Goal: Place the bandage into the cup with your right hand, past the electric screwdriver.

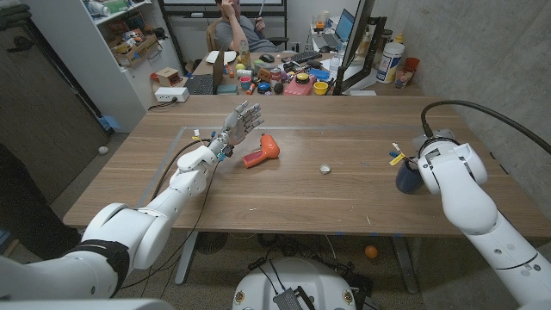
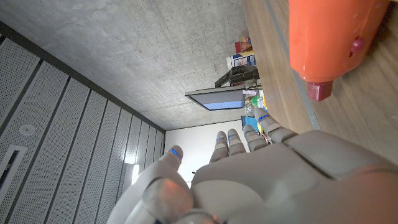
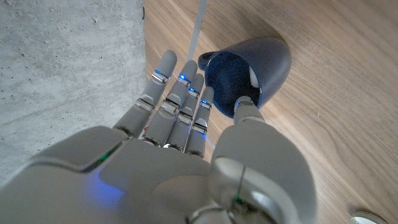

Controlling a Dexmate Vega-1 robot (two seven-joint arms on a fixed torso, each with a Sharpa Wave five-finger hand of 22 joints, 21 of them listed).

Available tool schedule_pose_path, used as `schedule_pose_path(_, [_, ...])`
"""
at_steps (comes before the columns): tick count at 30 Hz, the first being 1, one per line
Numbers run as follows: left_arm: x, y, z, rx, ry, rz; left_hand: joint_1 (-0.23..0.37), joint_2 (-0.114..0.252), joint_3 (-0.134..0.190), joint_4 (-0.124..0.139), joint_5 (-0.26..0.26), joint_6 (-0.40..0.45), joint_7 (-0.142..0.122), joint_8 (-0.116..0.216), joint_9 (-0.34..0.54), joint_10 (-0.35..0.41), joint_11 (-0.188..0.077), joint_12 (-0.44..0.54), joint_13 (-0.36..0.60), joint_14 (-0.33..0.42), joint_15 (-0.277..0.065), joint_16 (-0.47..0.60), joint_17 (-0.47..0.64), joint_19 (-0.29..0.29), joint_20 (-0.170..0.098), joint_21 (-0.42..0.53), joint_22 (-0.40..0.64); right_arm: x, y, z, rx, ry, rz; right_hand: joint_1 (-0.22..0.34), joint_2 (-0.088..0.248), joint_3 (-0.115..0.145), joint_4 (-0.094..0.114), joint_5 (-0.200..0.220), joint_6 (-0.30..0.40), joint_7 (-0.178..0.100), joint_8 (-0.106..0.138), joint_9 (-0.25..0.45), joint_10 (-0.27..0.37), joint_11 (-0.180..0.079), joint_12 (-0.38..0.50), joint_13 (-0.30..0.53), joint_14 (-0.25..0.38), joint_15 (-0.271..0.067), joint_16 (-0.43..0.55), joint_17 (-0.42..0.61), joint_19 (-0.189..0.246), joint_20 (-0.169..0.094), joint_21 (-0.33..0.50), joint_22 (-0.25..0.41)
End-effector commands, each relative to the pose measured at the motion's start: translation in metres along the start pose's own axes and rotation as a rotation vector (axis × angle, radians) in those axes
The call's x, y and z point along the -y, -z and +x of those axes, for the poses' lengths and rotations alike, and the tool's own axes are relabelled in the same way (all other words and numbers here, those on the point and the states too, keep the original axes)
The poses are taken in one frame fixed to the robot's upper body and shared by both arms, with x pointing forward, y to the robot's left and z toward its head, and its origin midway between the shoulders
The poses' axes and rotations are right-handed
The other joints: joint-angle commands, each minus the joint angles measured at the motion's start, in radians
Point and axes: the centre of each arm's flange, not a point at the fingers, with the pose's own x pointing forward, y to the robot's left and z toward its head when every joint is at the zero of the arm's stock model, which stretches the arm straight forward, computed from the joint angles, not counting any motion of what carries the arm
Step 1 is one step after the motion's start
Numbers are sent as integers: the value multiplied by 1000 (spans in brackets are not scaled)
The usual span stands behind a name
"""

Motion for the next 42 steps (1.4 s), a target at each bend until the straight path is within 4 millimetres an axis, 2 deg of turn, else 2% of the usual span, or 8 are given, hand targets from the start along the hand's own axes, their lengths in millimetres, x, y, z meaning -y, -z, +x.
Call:
schedule_pose_path(1, [-1,0,0,-1,-3,4,-9,81,-4,2,5,0,6,4,3,-1,1,7,5,-9,-6,2,3,6,-42,-1,3,6,10,-1,-10,21,63,-11,0,3,7,0,-5,4,-4,1,-5,4,-4,2,-10,-95,1,0,-8,-10,-5,-1])
schedule_pose_path(16, [-2,-2,-2,5,-10,4,-9,82,-4,1,6,-1,6,4,3,-1,2,7,5,-8,-6,3,3,7,-43,-2,3,21,25,-4,0,83,166,-31,12,3,19,-3,-3,12,-21,-5,-23,10,-27,0,-62,-89,-3,-10,-22,1,-21,-18])
schedule_pose_path(27, [-6,-5,-10,13,-27,7,-8,82,-4,1,6,-1,6,4,3,-1,-1,7,5,-8,-6,3,3,8,-43,-4,3,35,35,-3,30,135,293,-40,16,8,18,-9,-26,9,-56,-7,-79,21,-71,-2,-138,-66,-5,-28,-65,28,-54,-25])
schedule_pose_path(28, [-6,-5,-11,14,-28,8,-8,82,-4,1,6,-1,6,4,3,-1,0,7,5,-8,-5,3,3,8,-43,-4,3,36,36,-3,43,140,310,-43,17,8,19,-10,-26,10,-60,-7,-85,20,-77,-2,-150,-63,-5,-30,-77,38,-61,-25])
schedule_pose_path(31, [-8,-6,-14,15,-34,9,-8,82,-4,1,6,-1,5,4,3,-1,1,7,5,-9,-7,2,3,8,-42,-4,3,39,39,-2,66,150,367,-48,18,8,21,-12,-36,12,-69,-7,-96,24,-86,-3,-163,-62,-4,-33,-84,45,-67,-25])
schedule_pose_path(42, [-13,-13,-25,23,-48,22,-8,81,-5,1,6,-1,4,4,3,-2,1,7,5,-9,-6,2,3,7,-41,-6,3,47,50,-6,111,210,531,-64,22,7,27,-20,-40,20,-86,-7,-125,33,-106,-3,-211,-43,-6,-39,-107,62,-85,-25])
